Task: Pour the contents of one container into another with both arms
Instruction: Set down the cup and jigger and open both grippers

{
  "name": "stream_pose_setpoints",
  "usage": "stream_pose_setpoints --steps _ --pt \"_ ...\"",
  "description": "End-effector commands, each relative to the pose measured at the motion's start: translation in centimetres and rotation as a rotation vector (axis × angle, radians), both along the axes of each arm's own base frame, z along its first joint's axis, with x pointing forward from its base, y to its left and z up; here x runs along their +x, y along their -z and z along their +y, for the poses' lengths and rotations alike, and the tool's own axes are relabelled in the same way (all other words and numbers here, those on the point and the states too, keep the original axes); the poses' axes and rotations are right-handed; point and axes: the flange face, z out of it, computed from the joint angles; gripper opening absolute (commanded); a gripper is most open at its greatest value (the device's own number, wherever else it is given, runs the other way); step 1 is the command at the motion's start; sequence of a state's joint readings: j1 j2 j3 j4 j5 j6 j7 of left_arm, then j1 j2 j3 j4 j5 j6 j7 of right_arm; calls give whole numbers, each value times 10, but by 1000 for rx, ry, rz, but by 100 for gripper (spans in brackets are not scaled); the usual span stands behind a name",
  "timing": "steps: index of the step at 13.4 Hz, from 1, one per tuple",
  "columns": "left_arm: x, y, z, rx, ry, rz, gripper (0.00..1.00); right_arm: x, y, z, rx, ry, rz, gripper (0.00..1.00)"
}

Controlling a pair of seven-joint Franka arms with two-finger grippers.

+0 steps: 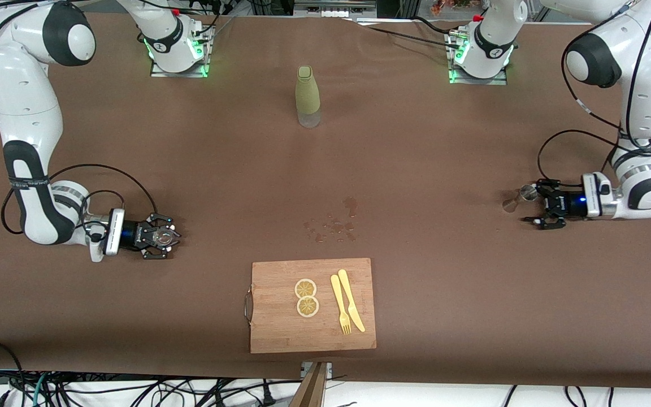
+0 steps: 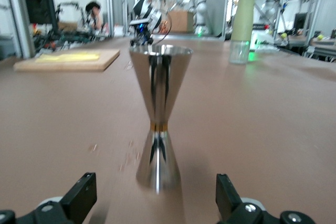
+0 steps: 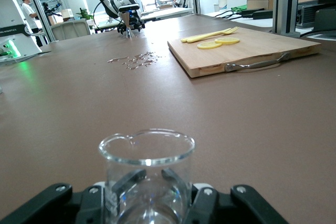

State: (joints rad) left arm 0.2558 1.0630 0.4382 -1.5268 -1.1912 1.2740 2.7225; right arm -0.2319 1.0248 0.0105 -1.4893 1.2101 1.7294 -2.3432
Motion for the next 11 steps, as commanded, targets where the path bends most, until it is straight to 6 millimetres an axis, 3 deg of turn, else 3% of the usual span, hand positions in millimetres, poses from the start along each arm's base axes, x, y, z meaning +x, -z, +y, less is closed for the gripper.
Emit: stream_pose_setpoints --steps 1,4,6,8,11 --pt "-1 -31 49 167 5 104 100 -4 3 -9 17 3 -2 100" --pt "5 -97 95 357 -133 461 100 -12 4 -26 16 14 12 100" --pt "18 -151 103 462 -228 643 100 -17 6 -32 25 7 25 100" --pt "27 -200 98 505 -337 767 100 -24 9 -33 43 6 43 100" --pt "51 -267 83 625 -461 771 100 -36 10 -48 56 9 77 100"
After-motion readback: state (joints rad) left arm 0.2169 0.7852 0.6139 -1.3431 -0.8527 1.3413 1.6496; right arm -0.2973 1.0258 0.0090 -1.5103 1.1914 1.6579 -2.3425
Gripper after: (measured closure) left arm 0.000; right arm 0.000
